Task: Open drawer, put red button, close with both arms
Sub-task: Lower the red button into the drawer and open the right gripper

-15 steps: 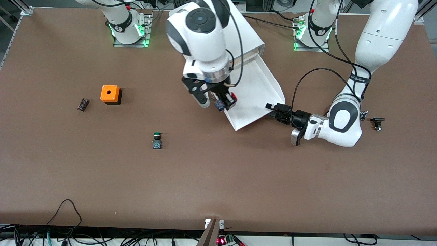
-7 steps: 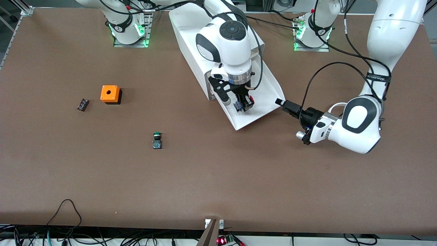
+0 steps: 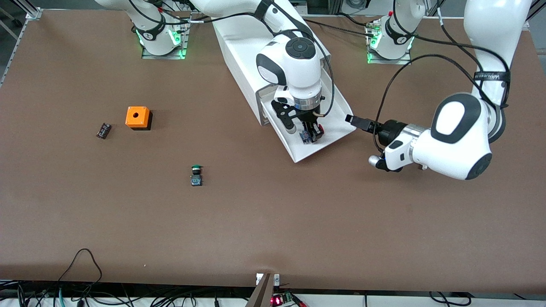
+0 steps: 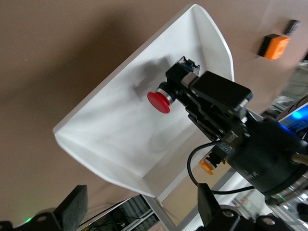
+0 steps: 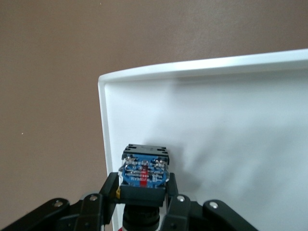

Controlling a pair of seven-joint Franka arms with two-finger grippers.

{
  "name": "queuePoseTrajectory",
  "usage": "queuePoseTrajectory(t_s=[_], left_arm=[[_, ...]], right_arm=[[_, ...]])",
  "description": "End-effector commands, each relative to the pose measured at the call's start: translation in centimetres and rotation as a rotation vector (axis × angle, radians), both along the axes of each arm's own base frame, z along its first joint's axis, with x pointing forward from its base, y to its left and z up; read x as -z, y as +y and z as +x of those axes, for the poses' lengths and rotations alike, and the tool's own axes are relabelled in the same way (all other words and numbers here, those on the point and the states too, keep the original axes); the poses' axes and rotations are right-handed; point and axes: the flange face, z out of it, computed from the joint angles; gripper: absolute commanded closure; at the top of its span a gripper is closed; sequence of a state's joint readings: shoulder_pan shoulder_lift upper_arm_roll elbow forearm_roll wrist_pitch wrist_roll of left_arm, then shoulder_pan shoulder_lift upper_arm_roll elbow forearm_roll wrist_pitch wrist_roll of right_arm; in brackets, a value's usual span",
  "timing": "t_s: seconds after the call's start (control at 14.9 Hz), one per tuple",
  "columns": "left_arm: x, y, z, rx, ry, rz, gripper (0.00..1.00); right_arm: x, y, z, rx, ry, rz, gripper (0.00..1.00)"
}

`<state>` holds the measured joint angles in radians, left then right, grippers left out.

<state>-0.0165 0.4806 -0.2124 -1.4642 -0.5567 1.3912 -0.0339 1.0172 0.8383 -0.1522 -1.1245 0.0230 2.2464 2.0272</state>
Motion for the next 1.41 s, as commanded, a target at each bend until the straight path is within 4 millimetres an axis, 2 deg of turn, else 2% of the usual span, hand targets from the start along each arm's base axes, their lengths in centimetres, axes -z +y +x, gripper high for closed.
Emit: queuePoseTrajectory(t_s=[0.0,0.07,0.2,0.34,0.54,0.67,0.81,0.88,0.94,1.01,1.08,1.28,1.35], left_arm=[[-5.1,-1.7,-0.2,0.05,-0.053,0.179,0.0],[-6.2,-2.3,-0.4,0.076,-0.084,0.235,0.0],[-7.6,-2.6,-0.5,0.126,-0.129,0.317,0.0],[-9.1,-2.6,-0.4,0.157,-0.181,0.375,0.0],[-10.1,-2.5,0.0,0.213,-0.267,0.497,0.0],[-10.7,-3.1,0.7,0.249,-0.359,0.531,0.0],[-9.5,-3.6,1.8,0.183,-0.396,0.56,0.03],[-9.0,-3.8,2.7,0.079,-0.418,0.583,0.03],[-7.4,-4.3,2.7,0.008,-0.412,0.608,0.03],[-6.4,-5.4,2.7,-0.052,-0.432,0.619,0.03],[-5.5,-7.4,2.4,-0.099,-0.449,0.627,0.03],[-2.3,-10.2,1.9,-0.228,-0.489,0.639,0.05],[-0.9,-10.5,2.0,-0.265,-0.506,0.631,0.06]], right_arm=[[-0.3,0.5,0.3,0.013,-0.034,0.019,0.08],[-0.1,0.4,0.5,0.01,-0.041,0.009,0.0],[-0.6,-0.2,1.2,0.014,-0.051,0.004,0.0],[-1.9,-1.2,2.2,0.02,-0.072,-0.001,0.0],[-5.0,-2.7,3.2,-0.124,-0.111,-0.066,0.0],[-8.4,-5.4,5.0,-0.179,-0.079,-0.06,0.0],[-11.2,-7.8,6.1,-0.285,-0.046,-0.07,0.0],[-11.4,-9.3,6.9,-0.367,-0.039,-0.106,0.0],[-11.7,-10.1,7.1,-0.454,-0.039,-0.137,0.0],[-11.9,-12.2,8.0,-0.516,-0.025,-0.171,0.0],[-11.8,-14.3,9.1,-0.566,-0.018,-0.191,0.0],[-11.2,-21.2,11.5,-0.796,-0.005,-0.254,0.0],[-11.0,-23.7,12.1,-0.852,-0.006,-0.266,0.0]])
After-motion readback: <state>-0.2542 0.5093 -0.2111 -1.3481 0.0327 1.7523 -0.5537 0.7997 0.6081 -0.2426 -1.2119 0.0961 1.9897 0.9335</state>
